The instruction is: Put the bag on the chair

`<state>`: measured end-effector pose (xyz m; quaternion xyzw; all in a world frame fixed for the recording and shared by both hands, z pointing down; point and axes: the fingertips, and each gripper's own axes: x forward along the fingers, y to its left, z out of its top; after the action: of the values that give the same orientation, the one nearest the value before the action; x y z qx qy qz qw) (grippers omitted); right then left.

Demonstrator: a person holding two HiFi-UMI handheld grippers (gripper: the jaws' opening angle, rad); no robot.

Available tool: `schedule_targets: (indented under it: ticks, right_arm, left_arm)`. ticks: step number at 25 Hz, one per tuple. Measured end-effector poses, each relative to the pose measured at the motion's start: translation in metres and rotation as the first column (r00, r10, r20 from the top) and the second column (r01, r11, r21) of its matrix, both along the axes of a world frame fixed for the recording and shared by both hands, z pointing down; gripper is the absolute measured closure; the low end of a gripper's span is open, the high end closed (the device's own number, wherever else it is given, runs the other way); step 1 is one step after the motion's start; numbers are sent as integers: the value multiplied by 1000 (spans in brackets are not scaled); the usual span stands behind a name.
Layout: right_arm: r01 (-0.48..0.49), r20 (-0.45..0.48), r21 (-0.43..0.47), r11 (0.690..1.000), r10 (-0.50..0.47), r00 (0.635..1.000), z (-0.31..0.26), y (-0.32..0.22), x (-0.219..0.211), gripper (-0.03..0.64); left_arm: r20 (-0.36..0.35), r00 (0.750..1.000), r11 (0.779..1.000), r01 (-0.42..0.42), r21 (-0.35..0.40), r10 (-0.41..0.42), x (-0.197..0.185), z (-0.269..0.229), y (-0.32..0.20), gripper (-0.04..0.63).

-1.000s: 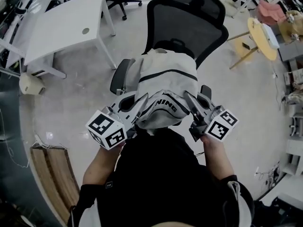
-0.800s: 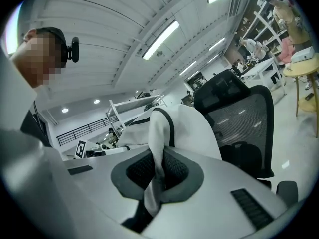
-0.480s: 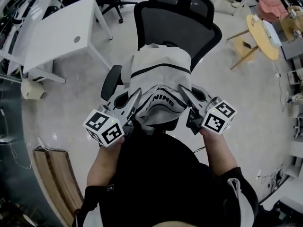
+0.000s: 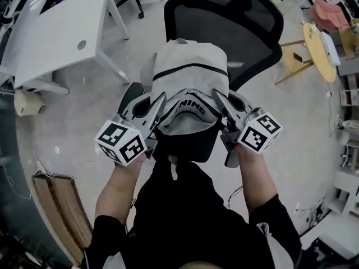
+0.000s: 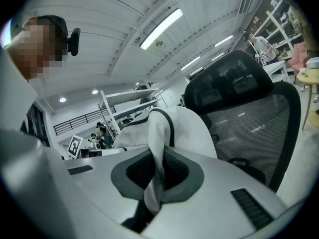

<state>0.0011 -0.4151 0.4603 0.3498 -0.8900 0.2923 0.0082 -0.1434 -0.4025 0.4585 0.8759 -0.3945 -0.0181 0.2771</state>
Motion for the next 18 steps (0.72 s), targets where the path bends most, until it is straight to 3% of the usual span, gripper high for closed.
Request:
schedule_targets:
  ticks: [4, 7, 10, 12, 15, 18]
  right_arm:
    - [-39, 9, -49, 998, 40, 999, 44, -47, -5, 584]
    - [-45, -36, -110, 993, 41, 999, 84, -85, -12, 581]
    - [-41, -119, -222, 974, 15, 993, 139, -90, -33, 580]
    - [-72, -137, -308, 949, 30, 990, 177, -82, -27, 578]
    - [-103, -125, -342, 934, 64, 990, 202, -67, 9, 578]
    - [-120, -106, -360, 925, 87, 990, 210, -71, 22, 572]
  left_arm:
    - [4, 1000, 999, -11, -30, 11, -5, 41, -29, 571]
    - [43, 999, 990, 29, -137, -23, -9, 94, -53, 571]
    - [79, 990, 945, 133, -299, -115, -32, 159, -60, 569]
    - [39, 992, 918, 127, -375, -121, -26, 187, -47, 538]
    - [35, 999, 938, 40, -343, -30, 14, 194, -18, 538]
    - [50, 999, 947, 9, -321, 7, 24, 198, -16, 535]
